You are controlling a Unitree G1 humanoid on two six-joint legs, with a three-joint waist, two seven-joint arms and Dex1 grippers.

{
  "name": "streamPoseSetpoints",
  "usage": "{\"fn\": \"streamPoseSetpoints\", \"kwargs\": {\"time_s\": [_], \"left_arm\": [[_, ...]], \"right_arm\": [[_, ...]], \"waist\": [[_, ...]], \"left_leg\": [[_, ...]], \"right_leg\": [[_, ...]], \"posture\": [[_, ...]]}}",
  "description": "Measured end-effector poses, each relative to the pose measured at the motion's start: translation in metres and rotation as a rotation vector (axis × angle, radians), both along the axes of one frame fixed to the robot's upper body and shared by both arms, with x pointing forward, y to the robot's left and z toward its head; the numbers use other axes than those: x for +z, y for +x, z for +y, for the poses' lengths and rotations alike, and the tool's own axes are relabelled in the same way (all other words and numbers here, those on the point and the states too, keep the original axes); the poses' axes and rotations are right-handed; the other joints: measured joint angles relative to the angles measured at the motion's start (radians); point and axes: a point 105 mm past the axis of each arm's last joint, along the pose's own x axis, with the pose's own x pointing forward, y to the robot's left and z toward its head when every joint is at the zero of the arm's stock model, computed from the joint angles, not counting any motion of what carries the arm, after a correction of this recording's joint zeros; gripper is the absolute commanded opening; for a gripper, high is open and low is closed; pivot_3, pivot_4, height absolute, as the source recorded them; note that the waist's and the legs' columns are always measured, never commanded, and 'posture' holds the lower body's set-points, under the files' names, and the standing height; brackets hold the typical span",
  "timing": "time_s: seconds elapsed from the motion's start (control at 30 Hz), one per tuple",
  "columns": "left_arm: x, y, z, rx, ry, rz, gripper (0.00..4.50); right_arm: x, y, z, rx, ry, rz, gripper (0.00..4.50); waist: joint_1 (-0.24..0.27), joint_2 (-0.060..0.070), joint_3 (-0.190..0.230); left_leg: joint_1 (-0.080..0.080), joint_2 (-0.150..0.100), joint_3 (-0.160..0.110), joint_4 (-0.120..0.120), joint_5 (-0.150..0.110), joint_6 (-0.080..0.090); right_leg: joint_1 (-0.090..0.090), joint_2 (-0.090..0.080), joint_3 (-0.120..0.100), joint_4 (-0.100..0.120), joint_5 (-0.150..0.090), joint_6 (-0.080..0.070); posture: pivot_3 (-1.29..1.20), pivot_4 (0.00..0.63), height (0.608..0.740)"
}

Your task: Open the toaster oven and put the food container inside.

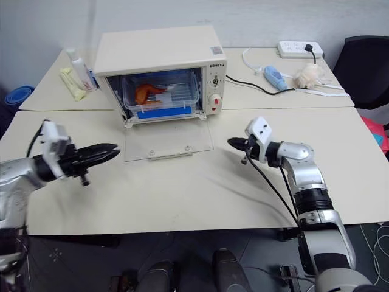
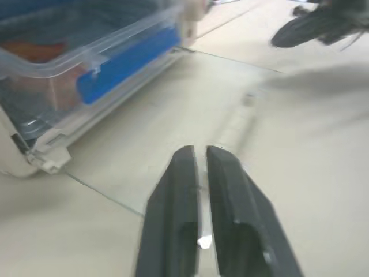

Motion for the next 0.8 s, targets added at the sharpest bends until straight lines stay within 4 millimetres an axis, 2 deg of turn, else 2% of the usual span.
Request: {"fn": "streamPoseSetpoints", "kwargs": {"time_s": [0.03,0.13,0.33,0.47,0.63,0.73,0.77,0.8], "left_arm": [[0.004,-0.006,-0.002,-0.025,-0.012,-0.007,1.80],[0.010,-0.017,-0.011,-0.103,-0.028,-0.043,2.77],[0.001,-0.026,-0.009,-0.116,-0.064,-0.064,4.48],[-0.008,-0.028,0.000,-0.062,-0.103,-0.032,4.48],[-0.005,-0.026,0.016,0.019,-0.218,-0.020,4.48],[0.005,-0.022,0.020,0.059,-0.298,-0.062,4.48],[0.010,-0.019,0.022,0.077,-0.333,-0.081,4.48],[0.019,-0.014,0.026,0.111,-0.388,-0.122,4.48]], "right_arm": [[-0.010,0.000,-0.004,-0.008,0.003,0.028,0.00],[-0.027,-0.002,0.010,0.045,0.047,0.070,0.00],[-0.027,-0.005,0.041,0.176,0.118,0.031,0.00],[-0.012,-0.005,0.057,0.223,0.171,-0.070,0.00],[0.009,-0.005,0.064,0.234,0.278,-0.166,0.00],[0.023,-0.005,0.065,0.231,0.358,-0.210,0.00],[0.032,-0.003,0.067,0.223,0.403,-0.228,0.00],[0.049,0.000,0.071,0.211,0.482,-0.258,0.00]], "waist": [[0.002,0.001,0.000],[0.002,0.001,0.000],[-0.005,0.001,0.001],[-0.004,0.001,0.001],[-0.003,0.001,0.001],[-0.002,0.001,0.001],[-0.001,0.001,0.001],[-0.001,0.001,0.001]], "left_leg": [[0.001,0.000,0.000,0.000,-0.001,0.002],[0.001,0.000,0.000,0.000,-0.001,0.002],[0.001,0.000,0.000,0.000,0.000,0.000],[0.001,0.000,0.000,0.000,0.000,0.000],[0.001,0.000,0.000,0.000,0.000,0.000],[0.000,0.000,0.000,0.001,0.000,-0.001],[0.000,0.000,-0.001,0.001,0.000,-0.001],[0.000,0.000,0.000,0.002,0.001,-0.001]], "right_leg": [[0.001,0.000,0.000,0.000,0.000,0.000],[0.001,0.000,0.000,0.001,0.000,0.000],[0.000,0.001,0.000,0.001,0.000,0.000],[0.000,0.000,0.000,0.001,0.000,0.000],[0.001,0.000,-0.001,0.002,0.000,0.000],[0.001,0.000,-0.001,0.004,0.000,0.000],[0.001,0.000,-0.001,0.004,0.000,0.000],[0.000,0.000,-0.001,0.006,0.000,0.000]], "posture": [[0.00,0.150,0.740],[0.00,0.150,0.740],[0.00,0.150,0.740],[0.00,0.150,0.740],[0.00,0.150,0.740],[0.00,0.150,0.740],[0.00,0.150,0.740],[0.00,0.150,0.740]]}}
